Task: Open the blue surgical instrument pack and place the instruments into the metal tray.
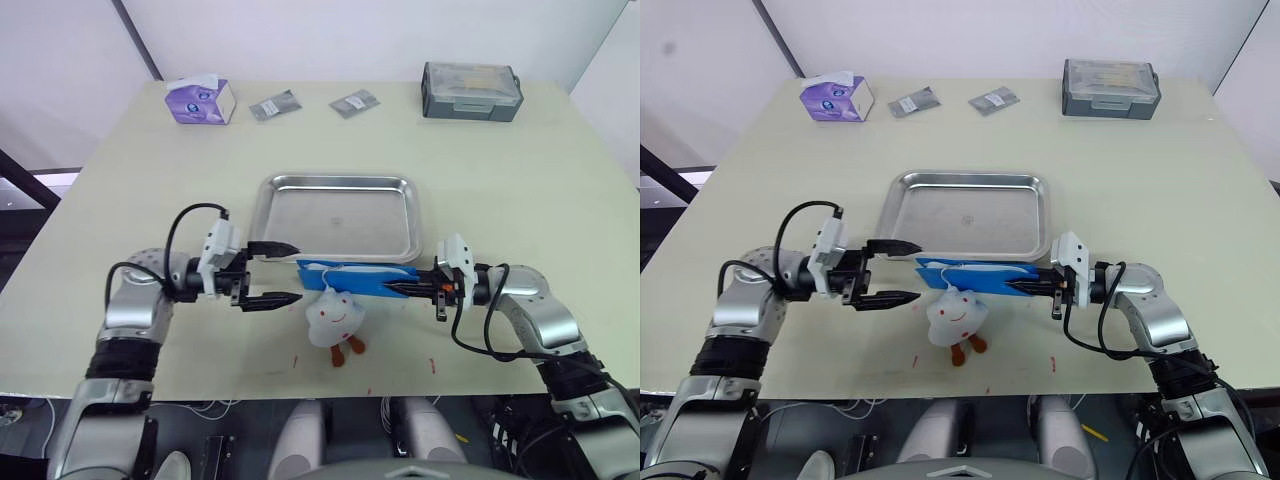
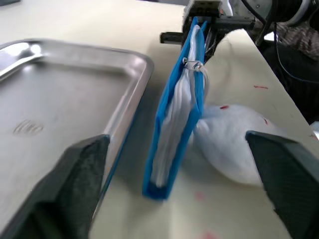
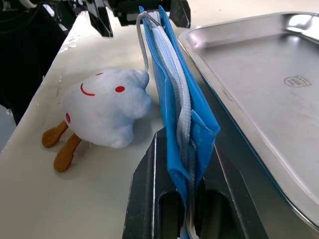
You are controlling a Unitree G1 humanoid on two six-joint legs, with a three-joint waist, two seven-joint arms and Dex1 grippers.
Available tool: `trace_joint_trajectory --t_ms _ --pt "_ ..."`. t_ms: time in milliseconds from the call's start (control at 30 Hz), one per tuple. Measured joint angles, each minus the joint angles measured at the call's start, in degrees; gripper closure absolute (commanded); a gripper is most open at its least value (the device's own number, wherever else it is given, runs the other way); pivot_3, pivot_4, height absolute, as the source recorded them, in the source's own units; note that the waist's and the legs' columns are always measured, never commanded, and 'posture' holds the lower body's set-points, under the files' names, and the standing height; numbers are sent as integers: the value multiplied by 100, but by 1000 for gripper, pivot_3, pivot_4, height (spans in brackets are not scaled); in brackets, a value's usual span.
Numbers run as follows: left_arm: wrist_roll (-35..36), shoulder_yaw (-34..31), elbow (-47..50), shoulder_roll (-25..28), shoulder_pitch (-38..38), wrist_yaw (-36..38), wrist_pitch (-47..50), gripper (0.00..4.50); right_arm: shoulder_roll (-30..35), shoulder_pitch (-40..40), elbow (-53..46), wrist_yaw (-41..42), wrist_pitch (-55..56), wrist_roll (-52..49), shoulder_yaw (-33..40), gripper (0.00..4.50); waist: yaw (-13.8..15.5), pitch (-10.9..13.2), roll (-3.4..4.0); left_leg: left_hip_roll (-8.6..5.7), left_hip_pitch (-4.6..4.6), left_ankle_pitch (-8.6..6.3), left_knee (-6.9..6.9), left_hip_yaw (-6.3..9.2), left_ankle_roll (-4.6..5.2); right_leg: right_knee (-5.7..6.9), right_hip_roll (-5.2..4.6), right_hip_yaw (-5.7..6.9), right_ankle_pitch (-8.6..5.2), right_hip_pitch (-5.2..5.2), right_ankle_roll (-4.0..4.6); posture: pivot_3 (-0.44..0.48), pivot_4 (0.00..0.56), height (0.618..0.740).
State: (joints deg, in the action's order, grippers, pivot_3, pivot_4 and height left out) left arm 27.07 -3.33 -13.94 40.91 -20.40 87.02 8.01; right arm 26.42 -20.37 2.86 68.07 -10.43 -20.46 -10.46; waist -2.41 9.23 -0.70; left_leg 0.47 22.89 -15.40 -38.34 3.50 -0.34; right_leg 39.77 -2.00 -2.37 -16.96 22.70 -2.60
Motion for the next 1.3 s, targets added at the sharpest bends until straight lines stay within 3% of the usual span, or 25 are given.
trace_joint_trajectory --t_ms 167,300,367,467,767,800,833,900,967,1033,1067,1100,1300 --pt "701 -361 830 259 559 -123 1009 35 9 -3 42 26 88 23 -2 4500 1 1 1 11 0 0 0 -1 0 0 -1 -1 0 0 0 0 150 734" --pt "861 -165 1681 367 1226 -189 1492 35 0 -3 72 35 146 28 -6 4500 2 5 7 12 -2 0 3 -4 0 0 -2 -5 0 0 0 0 150 734" --pt "812 -41 1830 241 1335 -333 1500 35 -4 -3 72 34 164 41 -8 4500 17 5 7 12 -2 0 2 -3 0 1 -1 -3 0 0 0 0 150 734" --pt "310 245 1968 -163 1380 -1149 1334 35 -10 -5 70 39 177 52 -9 4500 16 6 6 9 -2 0 2 -5 0 -2 -2 -5 0 -1 0 0 150 734" --pt "-109 699 1988 -443 1468 -1627 1190 35 -15 -5 68 31 186 69 -9 4500 13 6 6 10 -2 0 2 -5 0 -1 -1 -6 0 0 0 0 150 734" --pt "-98 739 2000 -466 1468 -1626 1197 552 -17 -5 68 33 189 73 -9 4500 12 5 6 10 -2 0 2 -5 0 -1 -1 -6 0 0 0 0 150 734" --pt "-57 759 2008 -516 1468 -1622 1215 751 -17 -5 68 35 191 75 -9 4500 12 6 6 10 -2 0 2 -6 0 -1 -1 -6 0 0 0 0 150 734" --pt "52 788 2018 -559 1470 -1590 1263 2033 -19 -6 68 37 192 78 -9 4500 11 6 6 10 -2 0 2 -5 0 0 -1 -6 0 0 0 0 150 734" --pt "73 787 2018 -559 1470 -1586 1266 2744 -19 -6 68 38 193 78 -9 4500 11 5 6 10 -2 0 2 -5 0 -1 -1 -6 0 0 0 0 150 734" --pt "237 774 2079 -450 1524 -1416 1272 3819 -21 -6 69 43 199 84 -9 4500 10 6 6 10 -2 0 2 -5 0 -1 -2 -6 0 0 0 0 150 734" --pt "238 774 2080 -448 1525 -1414 1272 3819 -21 -6 69 43 199 85 -9 4500 10 6 6 10 -2 0 2 -5 0 -1 -2 -6 0 0 0 0 150 734" --pt "266 744 2097 -391 1541 -1350 1278 4470 -21 -6 68 47 203 87 -9 4500 10 6 6 10 -2 0 2 -5 0 -1 -1 -6 0 0 0 0 150 734" --pt "701 221 2120 -72 1553 -1141 1419 4488 -21 -5 69 85 245 97 -9 4500 9 6 7 12 -2 0 2 -5 0 -1 -2 -5 0 0 0 0 150 734"
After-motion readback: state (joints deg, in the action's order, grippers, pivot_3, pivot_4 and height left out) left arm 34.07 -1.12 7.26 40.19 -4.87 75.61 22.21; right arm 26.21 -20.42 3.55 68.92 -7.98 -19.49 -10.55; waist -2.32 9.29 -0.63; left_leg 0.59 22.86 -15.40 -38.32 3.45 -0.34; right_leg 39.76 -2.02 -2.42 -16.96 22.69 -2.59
